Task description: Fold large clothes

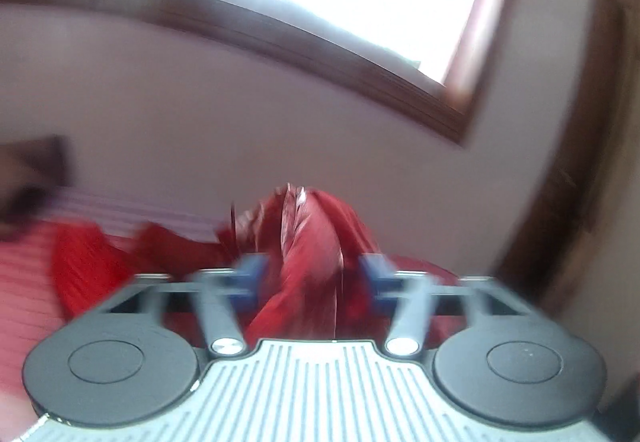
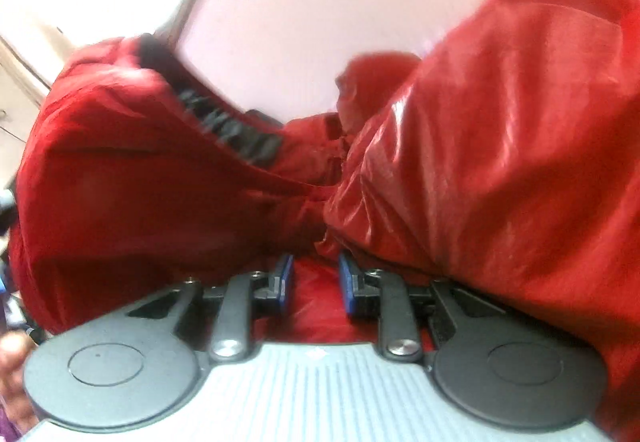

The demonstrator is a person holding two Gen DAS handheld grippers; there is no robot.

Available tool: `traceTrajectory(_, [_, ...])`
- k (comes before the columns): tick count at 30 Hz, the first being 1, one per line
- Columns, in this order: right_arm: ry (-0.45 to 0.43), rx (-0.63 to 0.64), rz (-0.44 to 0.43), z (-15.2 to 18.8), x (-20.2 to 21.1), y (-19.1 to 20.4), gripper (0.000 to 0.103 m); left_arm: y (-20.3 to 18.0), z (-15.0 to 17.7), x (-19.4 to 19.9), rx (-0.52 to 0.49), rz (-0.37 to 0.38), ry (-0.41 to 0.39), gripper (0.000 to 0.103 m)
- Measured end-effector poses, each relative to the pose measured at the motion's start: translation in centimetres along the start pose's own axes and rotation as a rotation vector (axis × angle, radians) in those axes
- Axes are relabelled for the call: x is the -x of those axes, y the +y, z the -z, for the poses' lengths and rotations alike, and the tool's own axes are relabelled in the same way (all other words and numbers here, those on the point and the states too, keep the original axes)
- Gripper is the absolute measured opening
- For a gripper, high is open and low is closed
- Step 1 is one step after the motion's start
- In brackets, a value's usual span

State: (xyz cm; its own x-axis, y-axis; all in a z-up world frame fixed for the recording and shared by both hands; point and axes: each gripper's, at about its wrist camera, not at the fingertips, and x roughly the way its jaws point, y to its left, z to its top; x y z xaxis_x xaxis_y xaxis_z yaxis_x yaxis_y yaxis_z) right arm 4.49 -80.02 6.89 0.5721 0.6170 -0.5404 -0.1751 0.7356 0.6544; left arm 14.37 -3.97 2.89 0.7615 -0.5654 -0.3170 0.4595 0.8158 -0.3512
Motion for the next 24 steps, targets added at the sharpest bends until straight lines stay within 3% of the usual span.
traceTrajectory(1, [-0.001, 0.001, 0.009, 0.2, -0.3, 0.4, 0.023, 1.8, -0.5, 1.3, 0.035, -0.031, -0.031, 0.100])
traceTrajectory(3, [-0.005, 0.008, 0.019, 0.4, -0.5, 0.6, 0.023, 5.1, -1.3, 3.5, 0.070, -0.102, -0.059, 0.103])
traceTrajectory(6, [-0.009, 0.010, 0.023, 0.1, -1.2, 0.7, 0.023, 10.1, -1.2, 4.9, 0.106, -0.206, 0.002, 0.103])
traceTrajectory(10, [-0.007, 0.036, 0.051, 0.1, -1.5, 0.8, 0.023, 16.8, 1.4, 4.3, 0.246, -0.218, 0.126, 0.103])
traceTrajectory(13, [-0.006, 0.040, 0.062, 0.1, -1.9, 1.3, 0.023, 20.5, 4.0, 2.5, 0.292, -0.126, 0.244, 0.103])
traceTrajectory(17, [0.003, 0.057, 0.077, 0.1, -2.5, 2.2, 0.023, 23.1, 8.3, -0.9, 0.362, 0.075, 0.379, 0.103])
traceTrajectory(20, [0.009, 0.068, 0.086, 0.1, -3.1, 2.1, 0.023, 23.4, 10.1, -3.2, 0.376, 0.258, 0.391, 0.103])
traceTrajectory(21, [0.010, 0.077, 0.089, 0.1, -3.3, 2.1, 0.023, 22.5, 10.3, -3.9, 0.343, 0.280, 0.394, 0.103])
traceTrajectory(23, [0.007, 0.093, 0.093, 0.2, -3.4, 2.1, 0.023, 20.5, 10.6, -4.9, 0.302, 0.256, 0.397, 0.101])
traceTrajectory(24, [0.004, 0.099, 0.097, 0.4, -3.5, 2.1, 0.023, 19.8, 10.7, -5.2, 0.310, 0.238, 0.380, 0.092])
